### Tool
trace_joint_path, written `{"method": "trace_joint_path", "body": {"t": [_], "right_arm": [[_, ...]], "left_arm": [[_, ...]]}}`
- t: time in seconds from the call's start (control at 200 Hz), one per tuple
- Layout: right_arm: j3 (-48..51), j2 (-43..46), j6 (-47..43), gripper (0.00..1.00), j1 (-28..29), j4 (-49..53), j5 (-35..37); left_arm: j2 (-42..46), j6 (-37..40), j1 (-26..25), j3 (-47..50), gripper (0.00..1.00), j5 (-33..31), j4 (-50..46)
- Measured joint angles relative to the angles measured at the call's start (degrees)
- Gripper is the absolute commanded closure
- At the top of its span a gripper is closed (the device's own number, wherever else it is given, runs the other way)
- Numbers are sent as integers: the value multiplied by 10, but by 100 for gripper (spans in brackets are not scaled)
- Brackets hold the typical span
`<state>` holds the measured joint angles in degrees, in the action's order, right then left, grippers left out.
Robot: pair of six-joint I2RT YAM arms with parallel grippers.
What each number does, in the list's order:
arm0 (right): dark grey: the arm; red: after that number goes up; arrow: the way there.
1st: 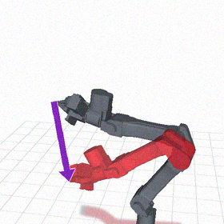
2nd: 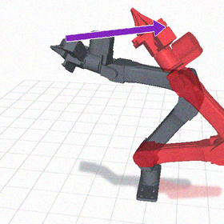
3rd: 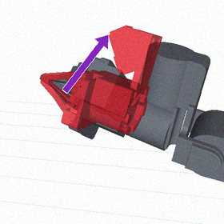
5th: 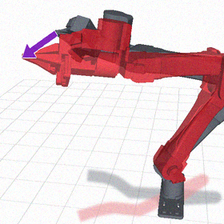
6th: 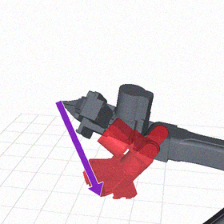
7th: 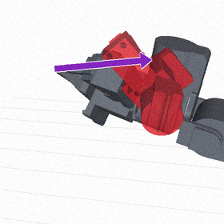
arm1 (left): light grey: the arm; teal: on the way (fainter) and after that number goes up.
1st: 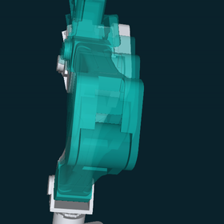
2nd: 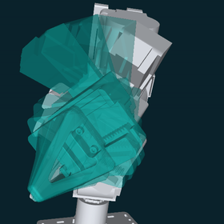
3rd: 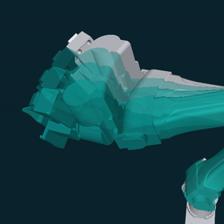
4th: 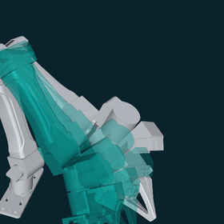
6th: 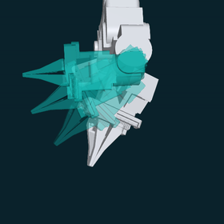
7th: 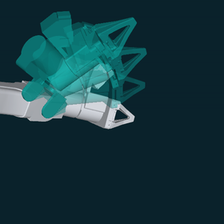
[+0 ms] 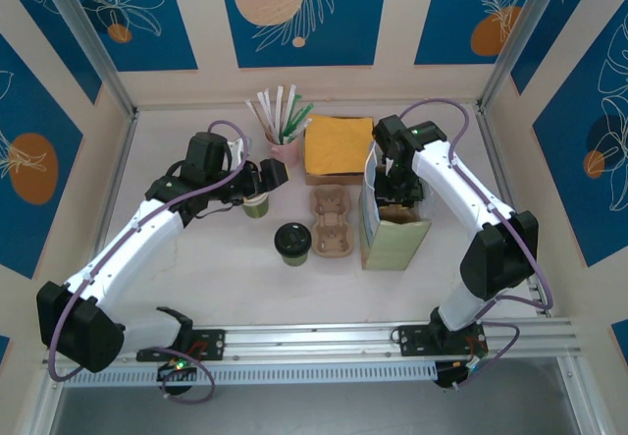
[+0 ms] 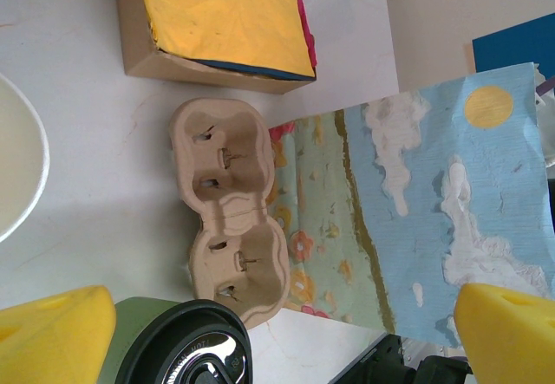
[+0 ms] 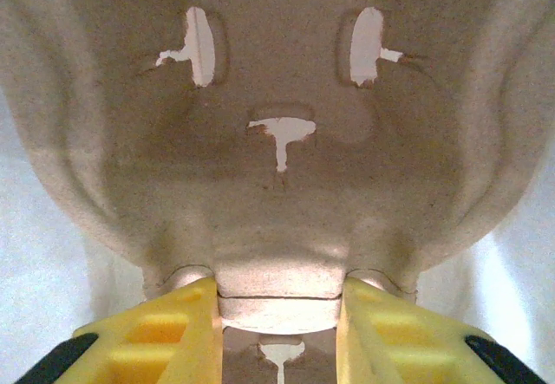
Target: Pack the takeout coffee
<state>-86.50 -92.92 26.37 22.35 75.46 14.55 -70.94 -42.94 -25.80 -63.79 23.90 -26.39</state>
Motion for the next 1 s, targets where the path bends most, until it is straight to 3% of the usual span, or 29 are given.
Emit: {"method": "trace_joint_path", "body": {"t": [1.0], "right_arm": [[42,-10,2,67,0,-44,-11]], "left_arm": [[0,0,0,0,0,0,0]]}}
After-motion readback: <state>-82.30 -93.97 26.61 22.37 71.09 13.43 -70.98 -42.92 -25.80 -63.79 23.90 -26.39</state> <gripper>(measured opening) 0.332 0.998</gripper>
